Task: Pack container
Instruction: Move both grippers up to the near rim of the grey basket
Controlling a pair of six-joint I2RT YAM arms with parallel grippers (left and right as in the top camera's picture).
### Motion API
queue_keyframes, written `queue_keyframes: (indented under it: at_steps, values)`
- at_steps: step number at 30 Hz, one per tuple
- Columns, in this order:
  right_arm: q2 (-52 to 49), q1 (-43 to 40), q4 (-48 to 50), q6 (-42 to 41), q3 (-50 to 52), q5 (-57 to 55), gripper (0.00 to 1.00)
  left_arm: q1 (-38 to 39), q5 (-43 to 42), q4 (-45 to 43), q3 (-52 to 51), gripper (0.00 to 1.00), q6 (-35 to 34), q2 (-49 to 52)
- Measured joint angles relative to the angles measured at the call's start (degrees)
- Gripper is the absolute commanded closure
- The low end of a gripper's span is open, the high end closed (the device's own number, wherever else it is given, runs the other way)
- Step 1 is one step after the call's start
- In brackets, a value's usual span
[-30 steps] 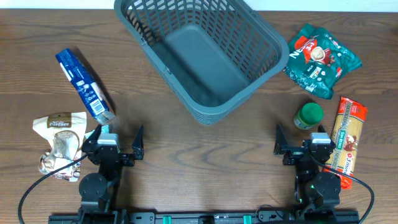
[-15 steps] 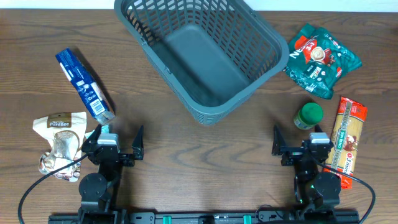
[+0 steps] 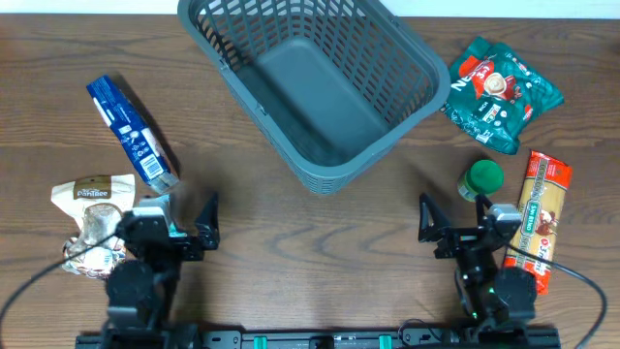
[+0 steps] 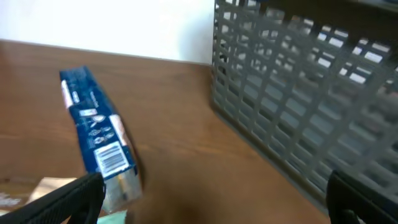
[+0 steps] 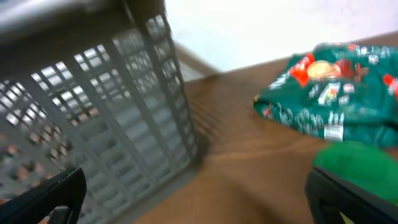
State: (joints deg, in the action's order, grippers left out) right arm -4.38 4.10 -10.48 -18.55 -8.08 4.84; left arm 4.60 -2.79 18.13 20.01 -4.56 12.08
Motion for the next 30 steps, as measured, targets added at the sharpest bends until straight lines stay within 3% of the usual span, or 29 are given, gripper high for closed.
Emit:
queue_keyframes:
  at_steps: [3,8,18,22,27,28,30]
  values:
    - [-6.10,0.00,-2.99,0.90,-8.15,0.48,0.01,0.02,-0.02,5.97,10.16,0.01,-0.15,8.66]
    - [-21.44,0.00,-17.44,3.78,-26.60,1.81,0.01,0.02,-0.04,16.11,27.91,0.01,-0.15,24.79]
    - [-54.07,0.00,-63.58,8.26,-75.93,3.82,0.01,0.02,-2.38,45.86,69.70,0.01,1.84,51.95]
    - [-59.45,0.00,-68.91,9.42,-87.01,3.72,0.01,0.02,-2.84,49.18,75.08,0.01,2.12,53.88]
    - [-61.27,0.00,-70.44,9.57,-88.72,4.20,0.01,0.02,-3.28,49.72,75.32,0.01,2.56,53.90]
    - [-61.59,0.00,-70.42,9.57,-88.72,4.48,0.05,0.02,-3.78,49.96,75.34,0.01,2.73,53.92]
    - [-61.99,0.00,-70.25,9.84,-88.72,4.79,0.22,0.02,-4.85,50.40,75.63,0.01,2.86,53.94]
